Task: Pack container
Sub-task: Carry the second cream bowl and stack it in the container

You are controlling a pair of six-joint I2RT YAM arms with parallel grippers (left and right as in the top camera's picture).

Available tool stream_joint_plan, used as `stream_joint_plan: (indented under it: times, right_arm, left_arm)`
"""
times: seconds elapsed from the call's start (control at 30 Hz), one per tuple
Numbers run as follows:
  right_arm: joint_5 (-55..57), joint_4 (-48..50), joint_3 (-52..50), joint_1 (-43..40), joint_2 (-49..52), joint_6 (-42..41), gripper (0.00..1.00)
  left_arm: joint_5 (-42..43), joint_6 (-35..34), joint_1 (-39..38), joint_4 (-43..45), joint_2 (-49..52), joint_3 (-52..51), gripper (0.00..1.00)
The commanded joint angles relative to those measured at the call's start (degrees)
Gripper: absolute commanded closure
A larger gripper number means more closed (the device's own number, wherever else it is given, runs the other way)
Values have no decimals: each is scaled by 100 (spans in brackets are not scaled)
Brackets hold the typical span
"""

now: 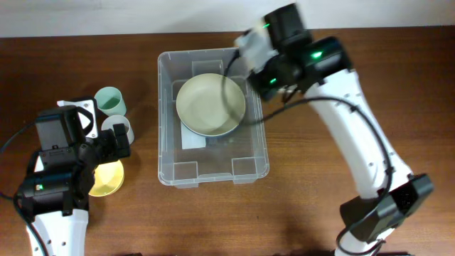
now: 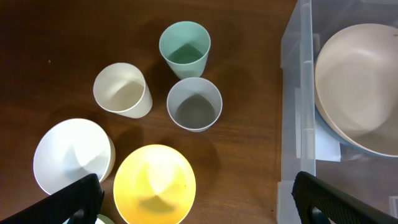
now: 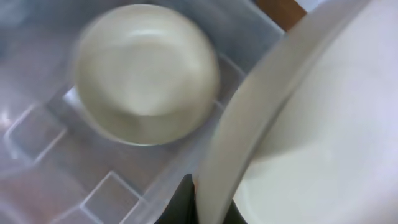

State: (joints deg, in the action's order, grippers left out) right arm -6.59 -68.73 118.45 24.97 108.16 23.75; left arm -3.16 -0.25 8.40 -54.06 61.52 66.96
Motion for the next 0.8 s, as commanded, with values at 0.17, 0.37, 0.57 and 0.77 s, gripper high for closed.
stream_joint_plan:
  times: [0.17,0.37,0.57,0.77]
  right_arm:
    - [-188,133,70,1303,310,2728,96]
    - [-549,190,70,1419,988,2728,96]
    - [-546,205,70,1373,1300,2723,94]
    - [-501,205,70,1283,1318,2682,60]
  left_arm:
    - [83,-61,28,-4,-13,81,0]
    - [83,-61,28,-7,-13,81,1]
    - [81,-59,28,-26,-13,81,1]
    - [81,-61,28,-55,-13,81,1]
